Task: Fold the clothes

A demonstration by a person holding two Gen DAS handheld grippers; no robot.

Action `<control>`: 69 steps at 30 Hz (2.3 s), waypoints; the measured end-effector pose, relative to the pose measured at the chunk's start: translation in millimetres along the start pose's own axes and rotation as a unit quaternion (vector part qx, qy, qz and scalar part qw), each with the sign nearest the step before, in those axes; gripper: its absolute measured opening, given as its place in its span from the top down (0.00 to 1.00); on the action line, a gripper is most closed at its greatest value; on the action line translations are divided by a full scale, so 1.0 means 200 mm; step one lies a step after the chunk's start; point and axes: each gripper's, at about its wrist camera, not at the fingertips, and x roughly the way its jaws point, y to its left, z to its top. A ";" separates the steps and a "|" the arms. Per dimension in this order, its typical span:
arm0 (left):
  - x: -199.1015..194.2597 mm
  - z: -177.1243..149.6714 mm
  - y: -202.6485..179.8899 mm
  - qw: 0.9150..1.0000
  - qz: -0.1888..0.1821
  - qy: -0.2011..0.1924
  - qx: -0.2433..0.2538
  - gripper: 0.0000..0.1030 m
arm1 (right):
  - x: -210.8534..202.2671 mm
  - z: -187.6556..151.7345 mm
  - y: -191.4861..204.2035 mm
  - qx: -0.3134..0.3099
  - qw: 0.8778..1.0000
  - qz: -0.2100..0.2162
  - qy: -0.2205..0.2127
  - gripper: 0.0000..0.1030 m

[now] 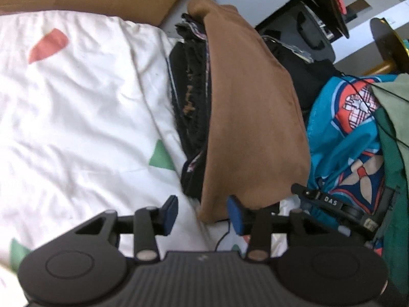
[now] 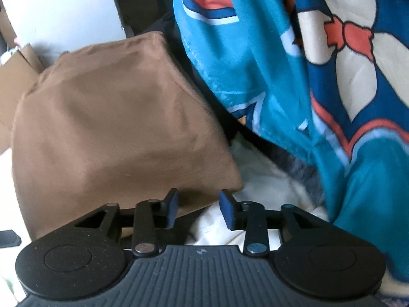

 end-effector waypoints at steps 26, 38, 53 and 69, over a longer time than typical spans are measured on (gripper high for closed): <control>-1.22 0.17 -0.41 0.981 0.160 -0.102 -0.033 0.09 | -0.80 0.36 0.18 0.016 0.997 0.061 0.040 0.07; -1.80 0.02 -0.52 0.969 0.198 -0.139 -0.043 0.04 | -1.25 0.44 0.18 -0.012 0.994 0.103 0.030 0.01; -2.36 -0.15 -0.65 0.957 0.221 -0.182 -0.034 0.02 | -1.69 0.55 0.26 -0.055 0.991 0.120 0.019 0.01; -2.79 -0.38 -0.60 0.935 0.282 -0.204 -0.071 0.01 | -2.02 0.57 0.72 -0.142 0.972 0.182 0.043 0.01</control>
